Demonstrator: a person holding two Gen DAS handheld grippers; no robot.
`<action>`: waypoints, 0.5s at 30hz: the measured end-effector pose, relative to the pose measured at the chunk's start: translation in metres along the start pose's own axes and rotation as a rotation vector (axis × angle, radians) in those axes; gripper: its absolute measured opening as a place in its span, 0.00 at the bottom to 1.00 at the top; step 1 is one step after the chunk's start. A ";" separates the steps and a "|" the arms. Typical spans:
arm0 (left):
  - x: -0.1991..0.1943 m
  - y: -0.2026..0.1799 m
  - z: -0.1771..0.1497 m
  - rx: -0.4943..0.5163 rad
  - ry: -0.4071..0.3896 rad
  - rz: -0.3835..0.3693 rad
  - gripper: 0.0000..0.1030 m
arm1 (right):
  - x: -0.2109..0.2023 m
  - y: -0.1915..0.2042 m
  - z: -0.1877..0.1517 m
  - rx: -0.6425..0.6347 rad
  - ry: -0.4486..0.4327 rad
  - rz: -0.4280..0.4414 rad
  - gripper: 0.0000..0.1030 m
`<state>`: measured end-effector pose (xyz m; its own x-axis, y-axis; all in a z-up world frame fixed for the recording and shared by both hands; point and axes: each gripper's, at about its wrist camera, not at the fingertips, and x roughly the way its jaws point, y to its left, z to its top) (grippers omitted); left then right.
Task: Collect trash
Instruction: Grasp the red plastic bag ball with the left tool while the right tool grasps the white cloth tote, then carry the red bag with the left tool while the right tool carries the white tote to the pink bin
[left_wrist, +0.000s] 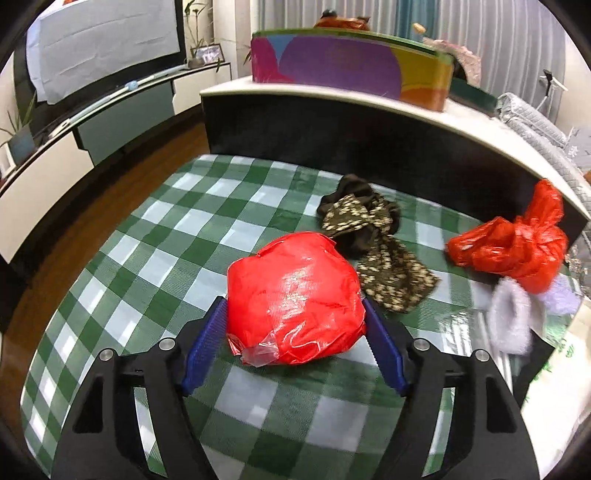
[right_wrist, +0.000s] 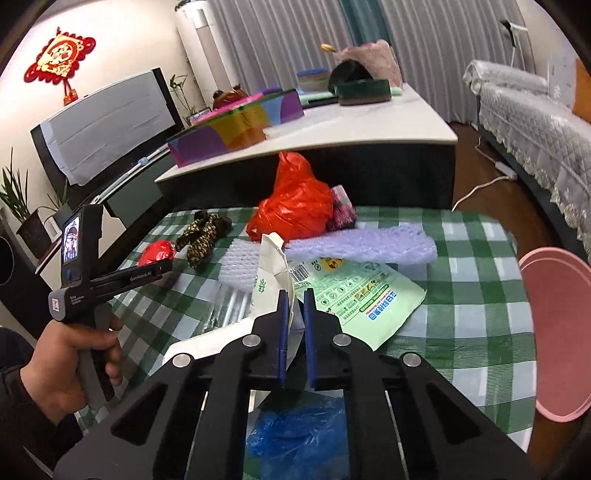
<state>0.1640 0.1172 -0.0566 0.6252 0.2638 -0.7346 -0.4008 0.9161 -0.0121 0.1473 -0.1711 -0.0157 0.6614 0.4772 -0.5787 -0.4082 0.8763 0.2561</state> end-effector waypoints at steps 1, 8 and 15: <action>-0.004 0.000 -0.001 0.002 -0.007 -0.007 0.68 | -0.003 0.000 0.000 -0.002 -0.008 -0.007 0.08; -0.044 -0.008 -0.009 0.028 -0.064 -0.083 0.68 | -0.035 0.006 0.002 -0.036 -0.098 -0.081 0.08; -0.087 -0.030 -0.023 0.091 -0.131 -0.193 0.68 | -0.072 0.005 0.000 -0.050 -0.194 -0.202 0.08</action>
<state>0.1063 0.0600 -0.0083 0.7682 0.1130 -0.6302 -0.2075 0.9751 -0.0781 0.0971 -0.2014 0.0270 0.8386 0.3015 -0.4538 -0.2833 0.9528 0.1094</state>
